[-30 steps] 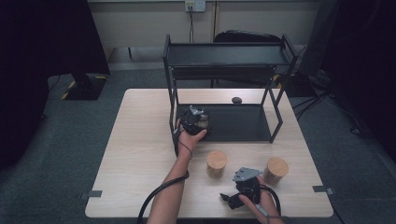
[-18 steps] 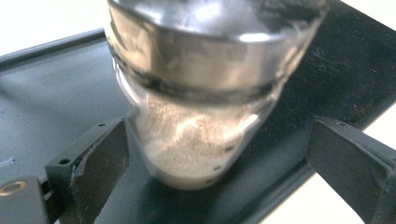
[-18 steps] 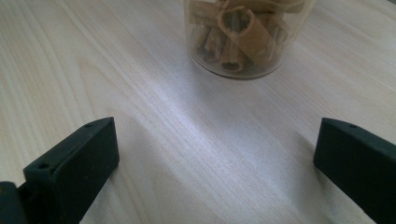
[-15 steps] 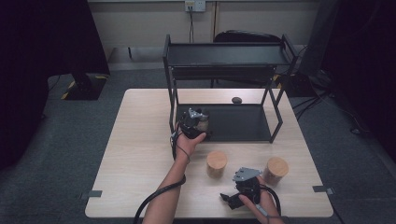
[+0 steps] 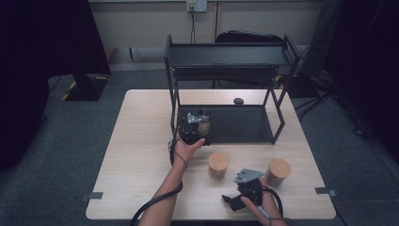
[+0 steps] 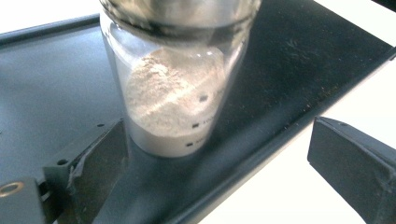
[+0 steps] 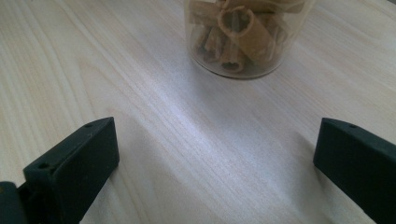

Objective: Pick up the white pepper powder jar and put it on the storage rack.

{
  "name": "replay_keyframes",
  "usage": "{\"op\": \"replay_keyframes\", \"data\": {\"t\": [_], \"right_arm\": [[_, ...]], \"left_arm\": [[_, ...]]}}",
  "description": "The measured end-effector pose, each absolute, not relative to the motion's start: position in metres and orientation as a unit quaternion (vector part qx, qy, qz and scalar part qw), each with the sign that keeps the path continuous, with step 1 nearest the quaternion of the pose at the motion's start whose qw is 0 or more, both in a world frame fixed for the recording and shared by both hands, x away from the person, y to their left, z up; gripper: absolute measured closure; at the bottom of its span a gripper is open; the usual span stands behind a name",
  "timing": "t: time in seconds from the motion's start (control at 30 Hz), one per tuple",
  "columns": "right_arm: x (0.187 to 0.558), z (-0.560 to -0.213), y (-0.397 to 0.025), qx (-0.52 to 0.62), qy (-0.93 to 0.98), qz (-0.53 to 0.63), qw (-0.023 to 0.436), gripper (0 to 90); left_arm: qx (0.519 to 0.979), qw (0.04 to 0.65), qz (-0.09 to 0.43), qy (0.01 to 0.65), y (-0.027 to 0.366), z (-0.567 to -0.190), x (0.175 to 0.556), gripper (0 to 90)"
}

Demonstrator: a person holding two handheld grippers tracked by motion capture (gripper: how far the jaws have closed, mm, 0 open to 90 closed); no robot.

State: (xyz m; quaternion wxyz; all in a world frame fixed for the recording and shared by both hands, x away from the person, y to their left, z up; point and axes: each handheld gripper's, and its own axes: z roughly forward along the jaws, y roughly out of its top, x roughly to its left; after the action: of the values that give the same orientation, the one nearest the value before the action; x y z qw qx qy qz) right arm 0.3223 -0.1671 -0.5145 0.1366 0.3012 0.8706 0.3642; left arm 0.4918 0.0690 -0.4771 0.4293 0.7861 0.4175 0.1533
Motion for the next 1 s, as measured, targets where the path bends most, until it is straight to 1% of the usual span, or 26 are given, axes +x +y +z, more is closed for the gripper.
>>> {"op": "replay_keyframes", "data": {"t": [0.4,1.0], "right_arm": [[0.322,-0.515,-0.167,0.301,0.871,0.364,0.137,0.0],[0.322,-0.515,-0.167,0.301,0.871,0.364,0.137,0.0]], "left_arm": [[0.788,0.440,0.144,0.407,0.074,-0.478,0.480,5.0],[0.805,0.444,0.130,0.372,0.079,-0.480,0.461,5.0]]}}
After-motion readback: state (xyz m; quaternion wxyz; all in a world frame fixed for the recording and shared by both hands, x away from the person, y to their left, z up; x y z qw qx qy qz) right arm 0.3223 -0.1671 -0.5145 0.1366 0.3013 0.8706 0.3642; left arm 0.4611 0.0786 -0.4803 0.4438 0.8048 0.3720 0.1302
